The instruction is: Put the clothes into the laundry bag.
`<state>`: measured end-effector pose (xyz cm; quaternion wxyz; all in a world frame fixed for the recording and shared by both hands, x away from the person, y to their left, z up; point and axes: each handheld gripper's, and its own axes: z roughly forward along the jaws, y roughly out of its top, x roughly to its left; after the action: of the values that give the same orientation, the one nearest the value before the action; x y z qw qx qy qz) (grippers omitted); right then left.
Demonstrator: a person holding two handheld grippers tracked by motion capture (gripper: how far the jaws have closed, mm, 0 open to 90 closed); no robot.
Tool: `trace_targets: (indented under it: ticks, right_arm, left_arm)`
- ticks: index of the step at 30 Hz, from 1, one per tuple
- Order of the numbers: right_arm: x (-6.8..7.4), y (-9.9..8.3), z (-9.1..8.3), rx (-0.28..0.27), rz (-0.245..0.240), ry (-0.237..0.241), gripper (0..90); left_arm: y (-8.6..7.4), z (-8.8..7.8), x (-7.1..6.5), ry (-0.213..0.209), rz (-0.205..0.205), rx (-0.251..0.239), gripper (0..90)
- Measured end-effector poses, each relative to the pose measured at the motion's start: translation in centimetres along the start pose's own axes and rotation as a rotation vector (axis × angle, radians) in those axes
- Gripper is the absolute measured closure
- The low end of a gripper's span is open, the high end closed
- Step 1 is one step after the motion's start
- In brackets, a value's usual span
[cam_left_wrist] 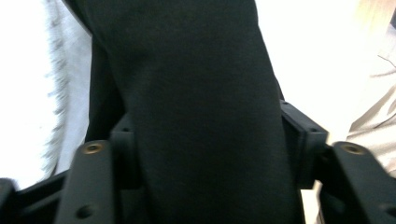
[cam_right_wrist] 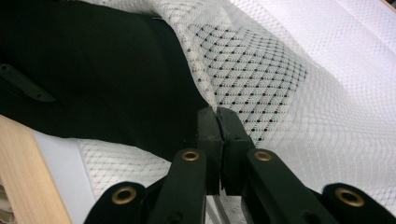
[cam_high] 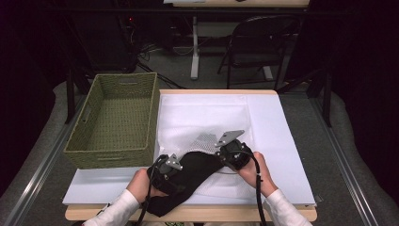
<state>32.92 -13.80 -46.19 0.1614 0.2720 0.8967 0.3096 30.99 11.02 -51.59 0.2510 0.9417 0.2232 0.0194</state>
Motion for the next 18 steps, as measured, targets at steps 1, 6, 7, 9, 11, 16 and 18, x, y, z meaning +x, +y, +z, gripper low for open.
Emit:
trace_targets:
  ticks: [1,6,7,9,11,16,18]
  right_arm:
    - [0.0,0.0,0.0,0.002,-0.001,-0.001,89.3]
    - [0.0,0.1,0.0,0.000,0.002,0.004,89.3]
    - [0.0,0.1,0.0,-0.002,0.001,0.005,89.3]
    - [0.1,0.1,-0.1,-0.009,0.006,0.009,89.3]
    - [0.0,0.2,-0.3,-0.019,0.012,0.013,89.3]
    - [-0.1,0.5,-0.9,-0.052,0.023,0.024,89.4]
    - [-0.2,0.5,-0.9,-0.054,0.023,0.026,89.4]
  left_arm:
    - [0.0,0.1,0.0,0.001,-0.004,-0.007,42.7]
    - [-0.3,-0.1,-0.1,0.005,-0.030,-0.045,57.4]
    - [-0.3,-0.1,0.0,0.003,-0.033,-0.047,59.4]
    - [-0.3,-0.2,-0.1,0.004,-0.059,-0.065,62.1]
    - [-0.2,-0.4,-0.1,0.014,-0.063,-0.066,63.3]
    - [0.2,-1.3,0.4,0.007,-0.103,-0.066,64.3]
    - [0.2,-1.5,0.5,0.002,-0.116,-0.070,64.5]
